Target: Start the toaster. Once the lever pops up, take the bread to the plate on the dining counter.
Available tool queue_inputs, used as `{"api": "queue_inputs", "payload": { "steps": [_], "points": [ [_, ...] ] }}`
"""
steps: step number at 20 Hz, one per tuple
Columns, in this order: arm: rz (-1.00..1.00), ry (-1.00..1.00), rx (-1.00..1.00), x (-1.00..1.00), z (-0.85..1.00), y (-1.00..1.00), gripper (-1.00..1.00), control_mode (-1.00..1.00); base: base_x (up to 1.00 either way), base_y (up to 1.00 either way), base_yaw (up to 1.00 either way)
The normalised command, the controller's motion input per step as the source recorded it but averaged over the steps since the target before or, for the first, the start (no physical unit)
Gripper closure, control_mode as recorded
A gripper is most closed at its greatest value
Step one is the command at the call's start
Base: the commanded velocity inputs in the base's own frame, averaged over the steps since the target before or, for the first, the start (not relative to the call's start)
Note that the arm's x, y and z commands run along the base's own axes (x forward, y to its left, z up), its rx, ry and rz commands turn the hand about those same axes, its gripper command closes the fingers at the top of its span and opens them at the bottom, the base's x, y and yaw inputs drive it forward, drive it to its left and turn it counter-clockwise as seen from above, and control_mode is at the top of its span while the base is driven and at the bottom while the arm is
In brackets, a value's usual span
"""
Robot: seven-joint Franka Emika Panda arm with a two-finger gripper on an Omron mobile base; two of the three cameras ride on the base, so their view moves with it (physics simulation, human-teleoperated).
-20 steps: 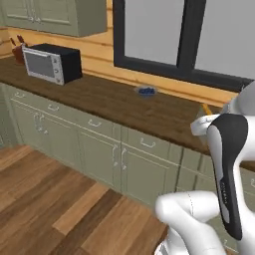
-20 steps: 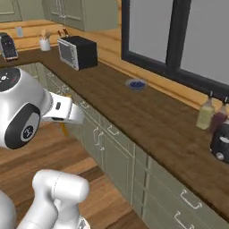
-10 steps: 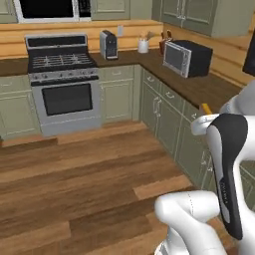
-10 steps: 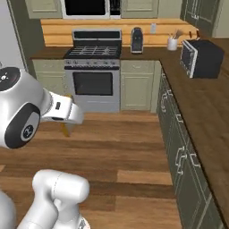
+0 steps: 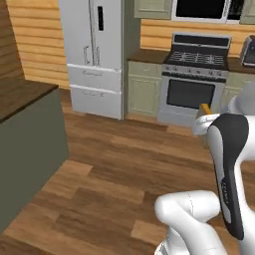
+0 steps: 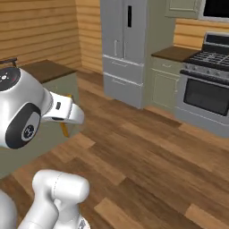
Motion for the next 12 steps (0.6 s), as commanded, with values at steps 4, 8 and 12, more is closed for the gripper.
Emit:
{"api": "queue_inputs", "payload": {
  "steps": [4,8,12],
  "points": [
    [0.0,0.0,0.0,0.0,0.0,0.0,1.0,1.0,-0.34,0.0,1.0],
    [0.0,0.0,0.0,0.0,0.0,0.0,1.0,1.0,-0.34,0.0,1.0],
    [0.0,0.0,0.0,0.0,0.0,0.0,1.0,1.0,-0.32,0.0,1.0]
  ]
}}
